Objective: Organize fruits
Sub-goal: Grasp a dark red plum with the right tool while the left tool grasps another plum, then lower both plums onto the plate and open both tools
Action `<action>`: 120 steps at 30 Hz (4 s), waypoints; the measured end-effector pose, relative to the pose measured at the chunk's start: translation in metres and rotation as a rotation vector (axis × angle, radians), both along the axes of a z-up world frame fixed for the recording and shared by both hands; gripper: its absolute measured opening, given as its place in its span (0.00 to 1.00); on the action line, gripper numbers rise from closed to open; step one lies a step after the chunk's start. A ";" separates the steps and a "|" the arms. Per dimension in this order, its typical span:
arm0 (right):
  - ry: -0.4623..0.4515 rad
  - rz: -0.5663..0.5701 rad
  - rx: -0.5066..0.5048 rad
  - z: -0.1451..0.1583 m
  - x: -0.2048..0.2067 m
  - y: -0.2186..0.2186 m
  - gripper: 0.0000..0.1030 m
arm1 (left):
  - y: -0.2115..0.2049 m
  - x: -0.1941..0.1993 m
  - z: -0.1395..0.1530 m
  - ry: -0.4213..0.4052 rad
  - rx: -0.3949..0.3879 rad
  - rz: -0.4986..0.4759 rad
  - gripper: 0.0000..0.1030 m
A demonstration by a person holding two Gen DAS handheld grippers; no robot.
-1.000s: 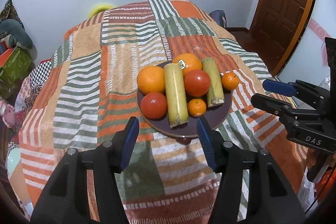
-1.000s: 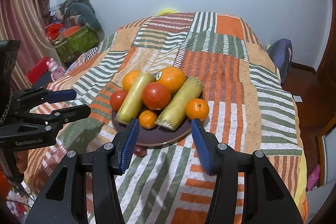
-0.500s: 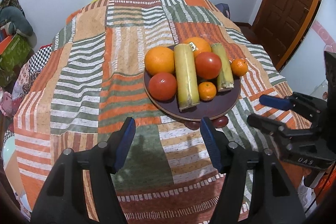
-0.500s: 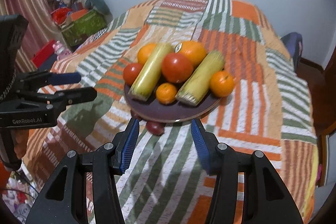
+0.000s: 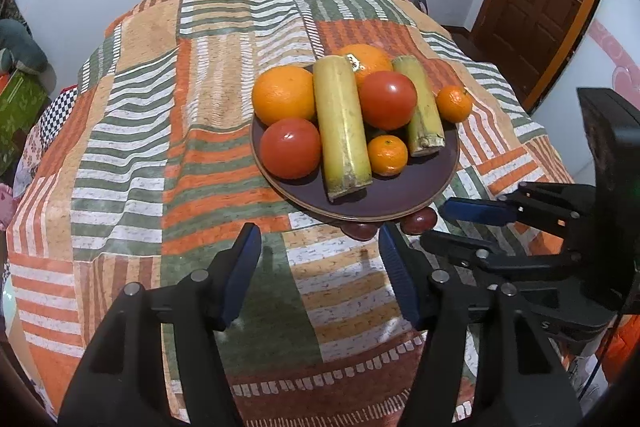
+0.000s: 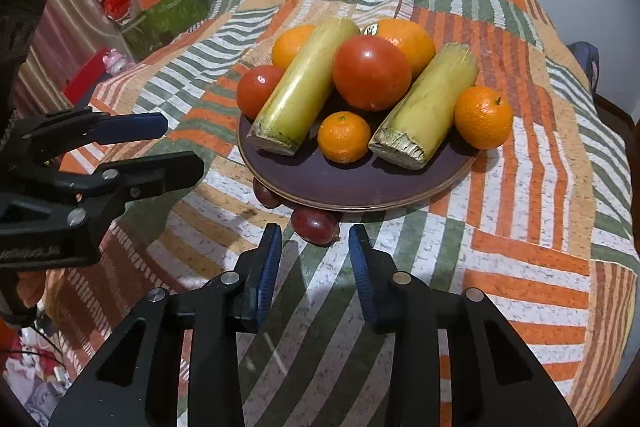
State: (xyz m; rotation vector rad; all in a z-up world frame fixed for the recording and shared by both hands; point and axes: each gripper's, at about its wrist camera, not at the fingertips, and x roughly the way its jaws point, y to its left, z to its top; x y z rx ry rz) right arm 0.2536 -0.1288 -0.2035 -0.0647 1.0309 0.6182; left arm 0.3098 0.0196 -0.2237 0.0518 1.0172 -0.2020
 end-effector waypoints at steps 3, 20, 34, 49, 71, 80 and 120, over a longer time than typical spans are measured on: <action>0.008 0.009 -0.007 -0.005 0.002 0.002 0.31 | -0.002 -0.001 -0.005 0.008 0.007 -0.011 0.59; -0.017 0.022 -0.008 -0.003 0.003 0.000 0.23 | -0.006 0.000 -0.025 0.069 0.012 -0.033 0.55; -0.037 -0.032 0.049 0.012 -0.003 -0.035 0.23 | -0.031 0.020 -0.047 0.135 0.009 -0.069 0.44; -0.040 -0.028 0.080 0.012 -0.002 -0.039 0.23 | -0.035 0.028 -0.050 0.124 -0.005 -0.073 0.33; -0.060 -0.026 0.074 0.022 -0.005 -0.040 0.23 | -0.026 0.021 -0.044 0.142 -0.029 -0.057 0.20; -0.040 -0.028 0.074 0.015 -0.001 -0.040 0.23 | -0.032 0.030 -0.049 0.120 -0.004 -0.059 0.28; -0.052 -0.039 0.080 0.007 0.021 -0.033 0.23 | -0.053 0.028 -0.019 0.008 -0.021 -0.112 0.24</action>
